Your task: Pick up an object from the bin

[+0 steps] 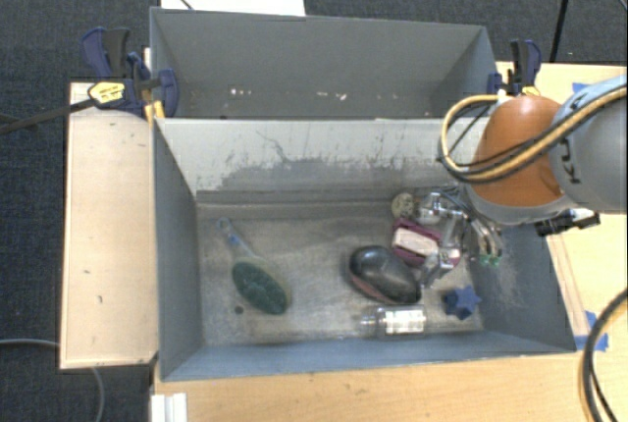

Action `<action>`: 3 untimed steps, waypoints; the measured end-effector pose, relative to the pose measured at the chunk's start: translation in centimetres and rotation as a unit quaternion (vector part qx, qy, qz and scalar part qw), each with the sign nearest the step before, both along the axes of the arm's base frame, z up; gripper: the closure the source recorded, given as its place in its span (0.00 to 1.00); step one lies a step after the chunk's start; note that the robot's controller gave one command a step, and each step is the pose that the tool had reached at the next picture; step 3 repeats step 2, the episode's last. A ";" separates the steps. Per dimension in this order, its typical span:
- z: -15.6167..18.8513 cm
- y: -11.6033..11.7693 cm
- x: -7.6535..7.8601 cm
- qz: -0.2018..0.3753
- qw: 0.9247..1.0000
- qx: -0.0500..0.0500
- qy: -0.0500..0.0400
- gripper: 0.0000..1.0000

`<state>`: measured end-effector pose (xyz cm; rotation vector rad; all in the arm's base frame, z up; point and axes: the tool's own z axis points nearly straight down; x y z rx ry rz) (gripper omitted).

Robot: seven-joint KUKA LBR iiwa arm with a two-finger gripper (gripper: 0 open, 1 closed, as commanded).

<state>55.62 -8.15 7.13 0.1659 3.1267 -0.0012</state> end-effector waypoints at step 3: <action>14.5 -4.3 -0.6 0.167 0.986 -0.002 0.002 1.00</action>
Offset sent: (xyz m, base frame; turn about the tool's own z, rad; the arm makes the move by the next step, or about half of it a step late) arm 0.0000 0.0000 0.0000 0.0000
